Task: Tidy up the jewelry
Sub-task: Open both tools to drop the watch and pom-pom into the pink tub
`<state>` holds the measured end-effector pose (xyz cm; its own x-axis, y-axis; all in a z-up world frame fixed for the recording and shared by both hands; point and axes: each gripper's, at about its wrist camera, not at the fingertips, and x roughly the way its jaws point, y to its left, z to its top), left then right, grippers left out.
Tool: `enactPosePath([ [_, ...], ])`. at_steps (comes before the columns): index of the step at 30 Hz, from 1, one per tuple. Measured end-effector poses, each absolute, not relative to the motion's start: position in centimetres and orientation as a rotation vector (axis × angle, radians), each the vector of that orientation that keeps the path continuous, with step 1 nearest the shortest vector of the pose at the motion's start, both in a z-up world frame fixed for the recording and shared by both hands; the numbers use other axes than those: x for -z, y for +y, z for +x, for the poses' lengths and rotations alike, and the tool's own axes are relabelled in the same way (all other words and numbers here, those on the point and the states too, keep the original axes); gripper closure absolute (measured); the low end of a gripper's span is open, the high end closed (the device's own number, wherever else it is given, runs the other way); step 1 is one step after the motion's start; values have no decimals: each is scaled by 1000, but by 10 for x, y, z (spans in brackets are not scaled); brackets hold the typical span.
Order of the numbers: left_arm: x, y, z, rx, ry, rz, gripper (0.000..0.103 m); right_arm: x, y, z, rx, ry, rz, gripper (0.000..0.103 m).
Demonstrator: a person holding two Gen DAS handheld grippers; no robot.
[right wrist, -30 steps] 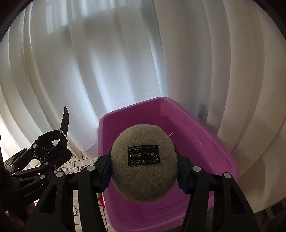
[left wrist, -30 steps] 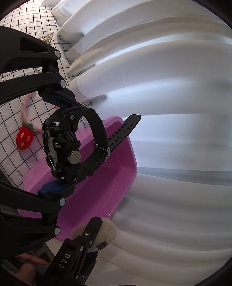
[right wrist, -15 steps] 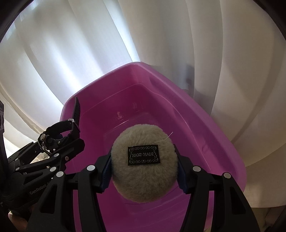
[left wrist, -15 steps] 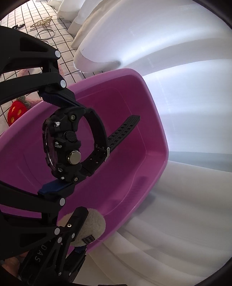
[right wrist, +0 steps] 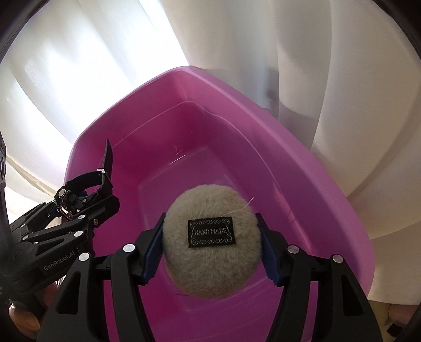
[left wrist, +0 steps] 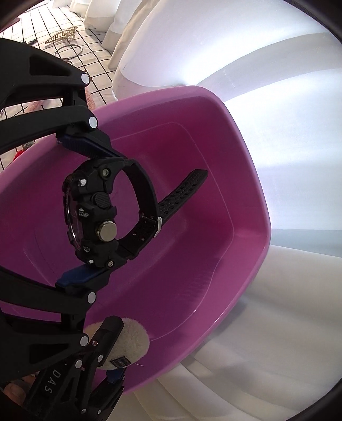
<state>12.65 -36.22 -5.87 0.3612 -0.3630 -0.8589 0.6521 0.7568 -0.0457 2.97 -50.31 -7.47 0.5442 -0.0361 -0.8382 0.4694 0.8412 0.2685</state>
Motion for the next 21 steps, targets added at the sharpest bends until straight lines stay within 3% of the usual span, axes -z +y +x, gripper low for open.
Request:
enactPosePath([
  [2, 56, -364, 125, 671, 993, 326, 30, 75, -504, 34, 320, 956, 505, 35],
  [4, 50, -364, 126, 665, 976, 322, 18, 76, -505, 38, 319, 955, 509, 35],
  [21, 39, -354, 128, 653, 975, 326, 14, 80, -500, 37, 322, 955, 516, 35],
])
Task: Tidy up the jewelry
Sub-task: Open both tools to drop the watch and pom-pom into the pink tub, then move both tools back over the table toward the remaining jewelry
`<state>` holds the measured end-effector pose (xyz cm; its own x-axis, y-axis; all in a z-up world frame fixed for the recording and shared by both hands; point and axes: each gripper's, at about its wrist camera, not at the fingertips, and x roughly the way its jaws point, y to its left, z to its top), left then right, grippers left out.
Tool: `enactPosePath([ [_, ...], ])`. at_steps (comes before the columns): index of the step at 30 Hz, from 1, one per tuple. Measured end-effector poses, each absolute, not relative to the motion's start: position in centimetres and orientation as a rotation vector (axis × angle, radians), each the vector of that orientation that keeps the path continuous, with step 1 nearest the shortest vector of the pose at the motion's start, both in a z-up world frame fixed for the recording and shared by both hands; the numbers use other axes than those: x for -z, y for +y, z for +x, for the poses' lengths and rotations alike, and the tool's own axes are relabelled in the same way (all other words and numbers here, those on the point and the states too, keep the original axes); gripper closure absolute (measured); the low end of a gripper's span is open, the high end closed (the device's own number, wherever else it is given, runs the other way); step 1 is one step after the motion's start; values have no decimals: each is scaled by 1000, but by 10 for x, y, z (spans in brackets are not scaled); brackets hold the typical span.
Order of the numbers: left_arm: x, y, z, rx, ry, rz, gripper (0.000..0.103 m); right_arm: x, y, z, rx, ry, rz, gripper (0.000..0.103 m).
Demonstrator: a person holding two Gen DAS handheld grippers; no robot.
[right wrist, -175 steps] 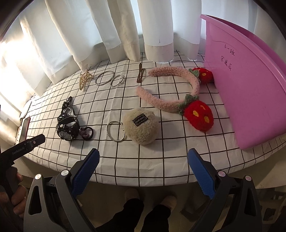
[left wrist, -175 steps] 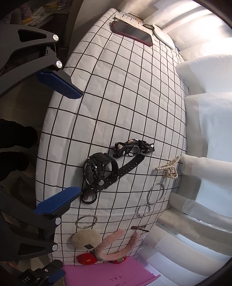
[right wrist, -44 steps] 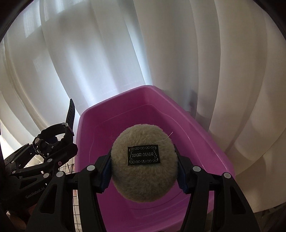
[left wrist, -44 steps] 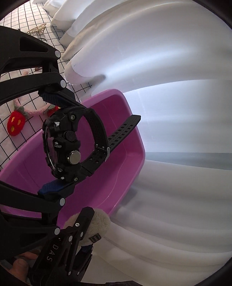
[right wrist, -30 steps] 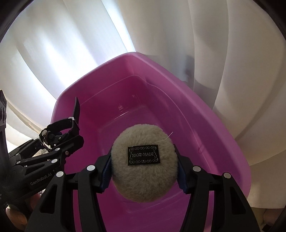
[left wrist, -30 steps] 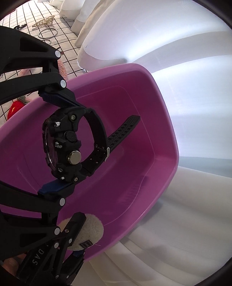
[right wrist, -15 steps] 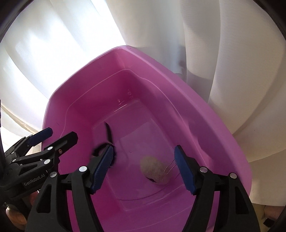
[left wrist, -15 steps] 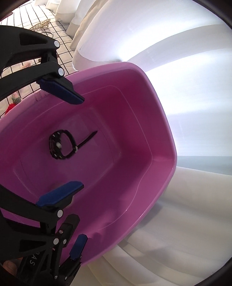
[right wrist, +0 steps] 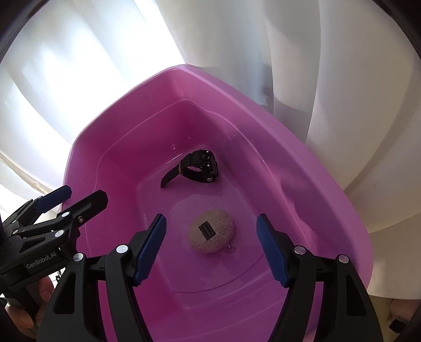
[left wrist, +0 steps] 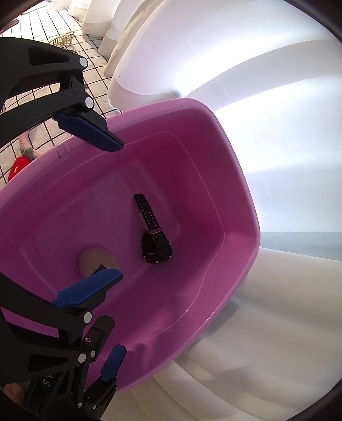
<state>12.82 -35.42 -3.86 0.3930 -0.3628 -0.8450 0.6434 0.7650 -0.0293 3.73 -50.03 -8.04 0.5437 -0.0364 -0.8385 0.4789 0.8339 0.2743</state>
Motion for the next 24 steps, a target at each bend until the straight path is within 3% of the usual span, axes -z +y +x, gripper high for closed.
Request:
enactPosePath([
  [13, 25, -340, 124, 648, 972, 294, 14, 73, -493, 20, 316, 949, 508, 32],
  [16, 19, -333, 124, 641, 968, 277, 8, 69, -490, 16, 310, 945, 499, 30],
  [24, -1, -298, 117, 618, 942, 229, 7, 56, -468, 14, 263, 920, 471, 27],
])
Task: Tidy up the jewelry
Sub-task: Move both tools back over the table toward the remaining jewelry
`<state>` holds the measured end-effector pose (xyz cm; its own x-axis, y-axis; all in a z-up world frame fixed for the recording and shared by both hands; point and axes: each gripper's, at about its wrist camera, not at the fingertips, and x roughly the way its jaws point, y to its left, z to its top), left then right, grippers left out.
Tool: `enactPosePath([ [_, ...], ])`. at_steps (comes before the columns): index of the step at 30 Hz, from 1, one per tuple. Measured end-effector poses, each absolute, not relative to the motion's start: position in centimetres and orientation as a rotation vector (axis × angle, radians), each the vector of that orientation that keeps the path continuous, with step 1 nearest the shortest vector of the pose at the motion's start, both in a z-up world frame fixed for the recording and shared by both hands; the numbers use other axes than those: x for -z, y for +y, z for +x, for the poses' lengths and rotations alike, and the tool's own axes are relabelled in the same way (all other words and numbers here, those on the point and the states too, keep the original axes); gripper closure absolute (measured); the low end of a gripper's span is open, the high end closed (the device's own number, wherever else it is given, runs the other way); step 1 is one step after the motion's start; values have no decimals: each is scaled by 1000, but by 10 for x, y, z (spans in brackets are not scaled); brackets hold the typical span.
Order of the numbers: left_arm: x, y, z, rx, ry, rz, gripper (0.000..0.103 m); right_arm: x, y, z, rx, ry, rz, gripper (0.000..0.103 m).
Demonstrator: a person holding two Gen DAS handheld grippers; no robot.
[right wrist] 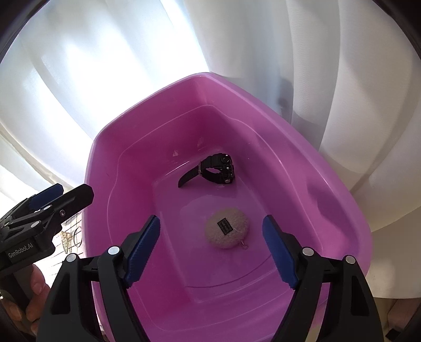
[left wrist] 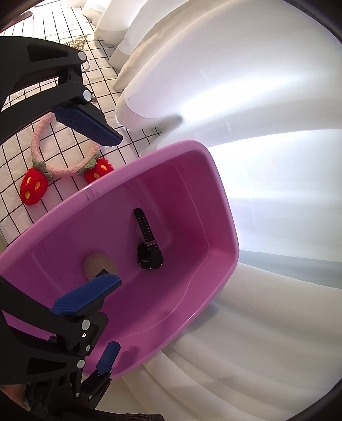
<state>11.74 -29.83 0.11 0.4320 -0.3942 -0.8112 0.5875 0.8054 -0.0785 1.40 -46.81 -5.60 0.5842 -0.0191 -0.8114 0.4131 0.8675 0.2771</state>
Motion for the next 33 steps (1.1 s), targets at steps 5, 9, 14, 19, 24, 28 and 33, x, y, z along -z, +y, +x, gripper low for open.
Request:
enactPosePath([
  [5, -11, -264, 111, 588, 932, 190, 6, 45, -441, 12, 227, 908, 439, 27],
  [9, -18, -234, 105, 561, 909, 164, 6, 39, -414, 14, 178, 904, 416, 27],
  [14, -20, -197, 101, 516, 901, 154, 6, 34, -377, 19, 116, 908, 384, 27],
  [19, -13, -158, 99, 450, 912, 144, 6, 34, -344, 25, 68, 914, 356, 27],
  [24, 1, -115, 97, 391, 952, 112, 6, 36, -310, 27, 10, 932, 318, 27],
  [28, 10, -86, 90, 349, 968, 91, 6, 38, -286, 24, -26, 947, 285, 27],
  [33, 22, -52, 77, 298, 979, 63, 6, 42, -261, 16, -62, 947, 252, 27],
])
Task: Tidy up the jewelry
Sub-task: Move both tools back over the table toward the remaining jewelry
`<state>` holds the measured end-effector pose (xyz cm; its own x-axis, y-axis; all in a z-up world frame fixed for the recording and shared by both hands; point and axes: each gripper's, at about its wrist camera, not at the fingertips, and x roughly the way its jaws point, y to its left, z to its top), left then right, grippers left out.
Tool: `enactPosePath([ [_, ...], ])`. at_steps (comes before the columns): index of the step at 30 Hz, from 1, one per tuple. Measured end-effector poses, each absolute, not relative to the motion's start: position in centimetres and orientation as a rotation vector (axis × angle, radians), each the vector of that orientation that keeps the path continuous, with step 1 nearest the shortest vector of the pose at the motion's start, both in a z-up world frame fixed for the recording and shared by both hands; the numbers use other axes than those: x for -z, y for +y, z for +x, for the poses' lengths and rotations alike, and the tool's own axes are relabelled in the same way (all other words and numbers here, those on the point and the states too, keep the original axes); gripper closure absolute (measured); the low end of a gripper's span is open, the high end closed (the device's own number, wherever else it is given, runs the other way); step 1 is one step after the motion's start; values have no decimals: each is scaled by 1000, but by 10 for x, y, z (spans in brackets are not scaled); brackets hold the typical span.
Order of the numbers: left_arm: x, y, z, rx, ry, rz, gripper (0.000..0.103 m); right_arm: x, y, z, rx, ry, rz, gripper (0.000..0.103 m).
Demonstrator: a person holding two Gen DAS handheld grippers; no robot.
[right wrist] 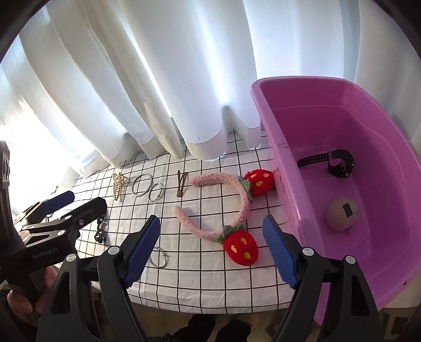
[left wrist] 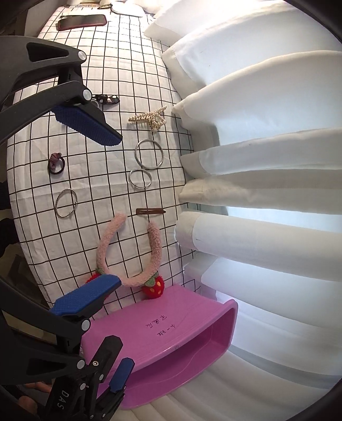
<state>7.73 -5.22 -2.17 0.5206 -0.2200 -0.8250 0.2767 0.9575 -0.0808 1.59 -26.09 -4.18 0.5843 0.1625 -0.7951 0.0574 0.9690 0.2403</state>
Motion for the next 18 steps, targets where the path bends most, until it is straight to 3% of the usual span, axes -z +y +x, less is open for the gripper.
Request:
enactPosePath([
  [18, 73, 44, 44, 150, 1054, -56, 6, 93, -197, 1, -140, 1025, 213, 27],
])
